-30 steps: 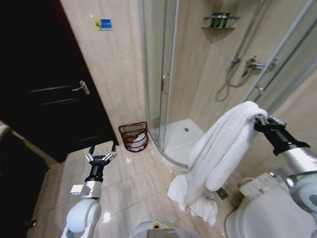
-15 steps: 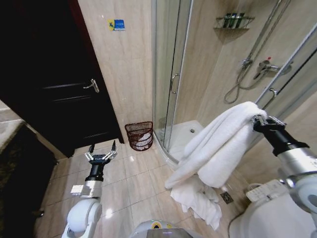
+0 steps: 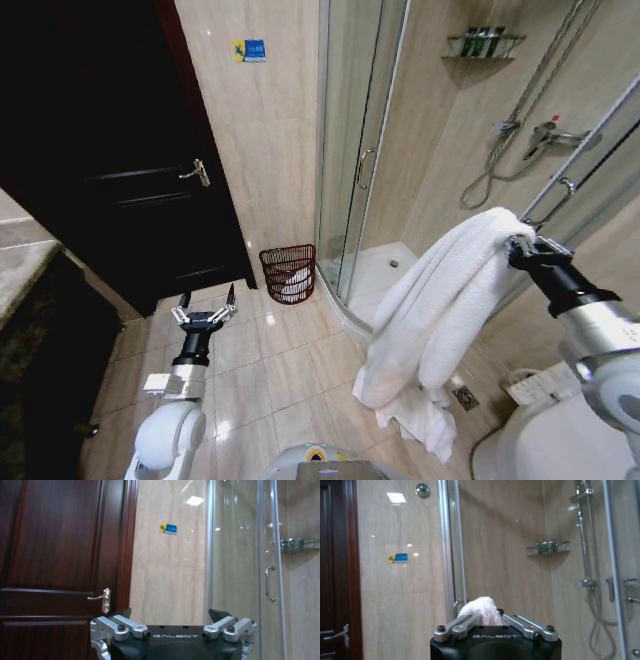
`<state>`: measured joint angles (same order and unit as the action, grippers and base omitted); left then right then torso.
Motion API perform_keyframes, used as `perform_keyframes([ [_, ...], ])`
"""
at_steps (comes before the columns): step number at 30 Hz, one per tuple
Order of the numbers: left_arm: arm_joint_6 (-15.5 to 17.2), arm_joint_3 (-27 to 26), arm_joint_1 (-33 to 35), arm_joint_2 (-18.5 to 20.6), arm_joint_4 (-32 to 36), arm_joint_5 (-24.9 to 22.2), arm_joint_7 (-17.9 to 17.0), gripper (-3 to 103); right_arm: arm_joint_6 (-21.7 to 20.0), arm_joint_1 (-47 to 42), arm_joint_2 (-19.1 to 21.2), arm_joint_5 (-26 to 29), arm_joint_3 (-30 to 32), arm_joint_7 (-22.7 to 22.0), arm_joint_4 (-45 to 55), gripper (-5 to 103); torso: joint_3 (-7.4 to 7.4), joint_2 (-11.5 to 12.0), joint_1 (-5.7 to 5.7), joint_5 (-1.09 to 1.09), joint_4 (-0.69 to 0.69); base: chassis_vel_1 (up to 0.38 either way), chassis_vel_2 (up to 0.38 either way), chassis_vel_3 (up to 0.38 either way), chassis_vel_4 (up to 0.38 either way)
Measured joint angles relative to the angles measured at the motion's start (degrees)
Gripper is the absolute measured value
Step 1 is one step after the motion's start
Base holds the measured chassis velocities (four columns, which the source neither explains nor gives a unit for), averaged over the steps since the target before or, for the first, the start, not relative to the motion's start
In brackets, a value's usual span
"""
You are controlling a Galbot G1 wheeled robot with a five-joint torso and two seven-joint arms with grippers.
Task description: Discard the used towel into the hamper.
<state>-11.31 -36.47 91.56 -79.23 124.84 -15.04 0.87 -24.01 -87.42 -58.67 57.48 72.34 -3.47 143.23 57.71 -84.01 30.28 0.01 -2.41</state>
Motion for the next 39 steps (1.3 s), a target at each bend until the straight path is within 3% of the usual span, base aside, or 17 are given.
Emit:
perform_keyframes([
  [39,-2.16,-0.43,-0.08,0.23,-0.71,-1.96,0.24,100,-0.42,0.22,-0.15,-0.10,-0.49,0.66,0.01,3,0.00,0.00,0.00,-0.03,0.00,0.063,0.068,-0.086,-0.083],
])
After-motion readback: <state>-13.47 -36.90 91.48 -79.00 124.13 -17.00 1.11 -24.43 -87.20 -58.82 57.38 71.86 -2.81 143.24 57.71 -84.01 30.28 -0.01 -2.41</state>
